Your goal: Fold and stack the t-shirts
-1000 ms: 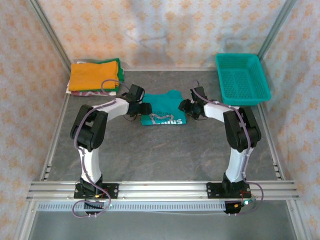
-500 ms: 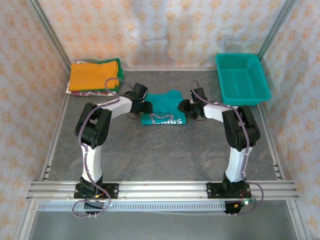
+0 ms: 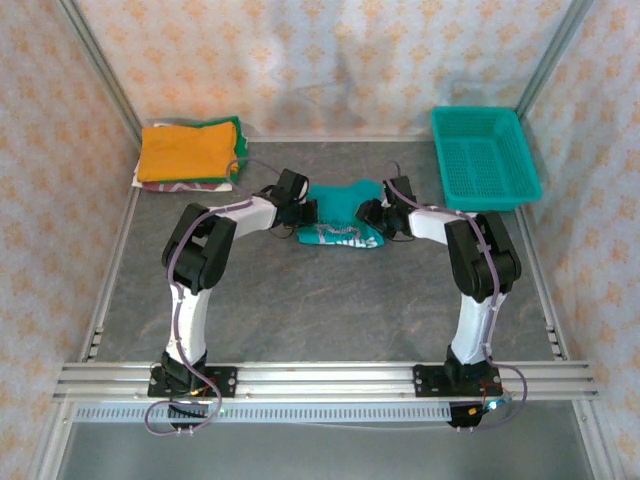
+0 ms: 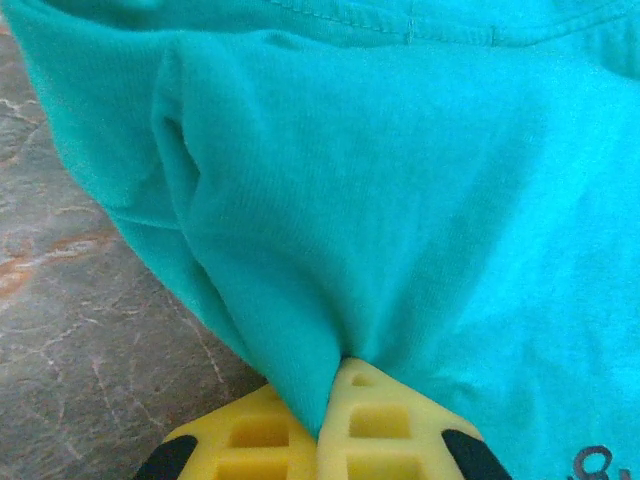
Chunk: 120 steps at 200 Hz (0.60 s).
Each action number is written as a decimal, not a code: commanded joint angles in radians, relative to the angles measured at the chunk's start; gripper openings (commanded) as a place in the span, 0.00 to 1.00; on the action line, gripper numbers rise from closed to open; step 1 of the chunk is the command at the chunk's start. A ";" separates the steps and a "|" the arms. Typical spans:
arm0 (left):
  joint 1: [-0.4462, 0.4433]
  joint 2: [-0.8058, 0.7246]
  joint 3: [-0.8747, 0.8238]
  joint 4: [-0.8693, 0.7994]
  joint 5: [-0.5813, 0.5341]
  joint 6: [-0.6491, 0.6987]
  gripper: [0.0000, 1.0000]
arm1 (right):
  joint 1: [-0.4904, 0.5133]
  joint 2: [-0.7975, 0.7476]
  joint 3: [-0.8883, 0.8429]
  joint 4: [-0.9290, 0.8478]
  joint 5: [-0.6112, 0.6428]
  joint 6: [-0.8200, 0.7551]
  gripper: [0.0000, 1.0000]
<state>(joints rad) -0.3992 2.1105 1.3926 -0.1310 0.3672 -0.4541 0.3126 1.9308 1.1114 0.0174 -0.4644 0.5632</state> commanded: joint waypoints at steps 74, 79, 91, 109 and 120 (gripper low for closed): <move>0.089 -0.109 0.087 -0.221 -0.173 0.247 0.00 | 0.059 -0.265 -0.065 -0.030 0.116 -0.161 0.56; 0.096 -0.113 0.102 -0.236 -0.184 0.266 0.00 | 0.065 -0.274 -0.067 -0.026 0.122 -0.163 0.56; 0.110 -0.112 0.152 -0.283 -0.205 0.323 0.00 | 0.083 -0.290 -0.076 -0.005 0.121 -0.167 0.57; 0.133 -0.101 0.233 -0.347 -0.213 0.424 0.00 | 0.118 -0.302 -0.085 0.062 0.090 -0.187 0.59; 0.146 -0.110 0.256 -0.350 -0.199 0.488 0.00 | 0.140 -0.298 -0.081 0.094 0.065 -0.212 0.62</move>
<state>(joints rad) -0.2878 2.0583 1.5658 -0.3946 0.2173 -0.1547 0.4103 1.6428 1.0515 0.0360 -0.3889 0.4202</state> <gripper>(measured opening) 0.049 0.604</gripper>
